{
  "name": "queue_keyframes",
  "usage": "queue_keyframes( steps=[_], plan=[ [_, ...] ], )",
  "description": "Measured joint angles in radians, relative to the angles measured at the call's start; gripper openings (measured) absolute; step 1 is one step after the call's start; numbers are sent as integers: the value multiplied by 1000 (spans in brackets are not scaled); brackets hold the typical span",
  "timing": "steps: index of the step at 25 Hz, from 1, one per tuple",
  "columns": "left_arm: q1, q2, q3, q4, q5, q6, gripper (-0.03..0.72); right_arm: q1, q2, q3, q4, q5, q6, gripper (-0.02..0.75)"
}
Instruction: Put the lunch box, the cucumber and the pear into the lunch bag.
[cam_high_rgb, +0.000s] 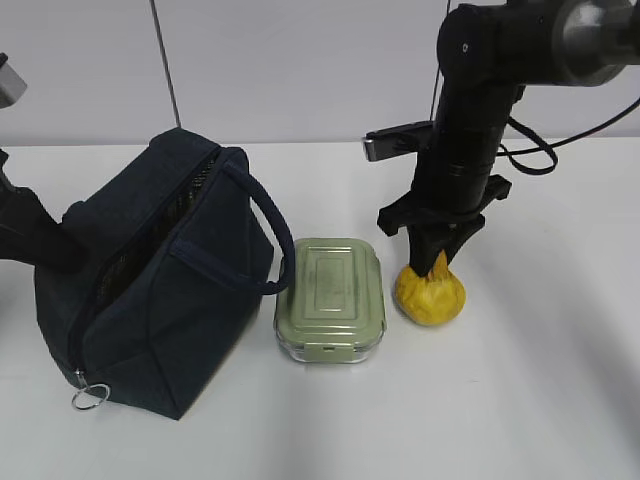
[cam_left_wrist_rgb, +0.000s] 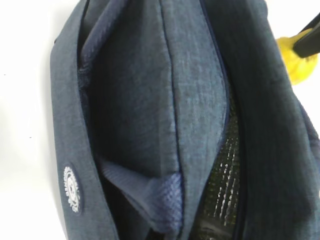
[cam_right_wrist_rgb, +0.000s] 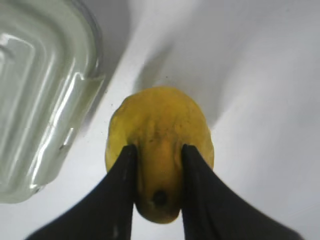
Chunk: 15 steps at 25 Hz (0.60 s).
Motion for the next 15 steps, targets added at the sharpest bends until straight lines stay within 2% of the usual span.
queue_keyframes(
  steps=[3, 5, 6, 11, 13, 15],
  plan=[
    [0, 0, 0, 0, 0, 0, 1, 4, -92, -17, 13, -38, 0, 173],
    [0, 0, 0, 0, 0, 0, 1, 7, -164, -38, 89, -95, -40, 173],
    [0, 0, 0, 0, 0, 0, 1, 10, -200, -48, 169, -121, -82, 173],
    [0, 0, 0, 0, 0, -1, 1, 53, -268, -67, 713, -207, -464, 173],
    [0, 0, 0, 0, 0, -3, 1, 90, -265, -67, 815, -236, -558, 173],
    [0, 0, 0, 0, 0, -5, 1, 134, -257, -67, 854, -276, -621, 173]
  ],
)
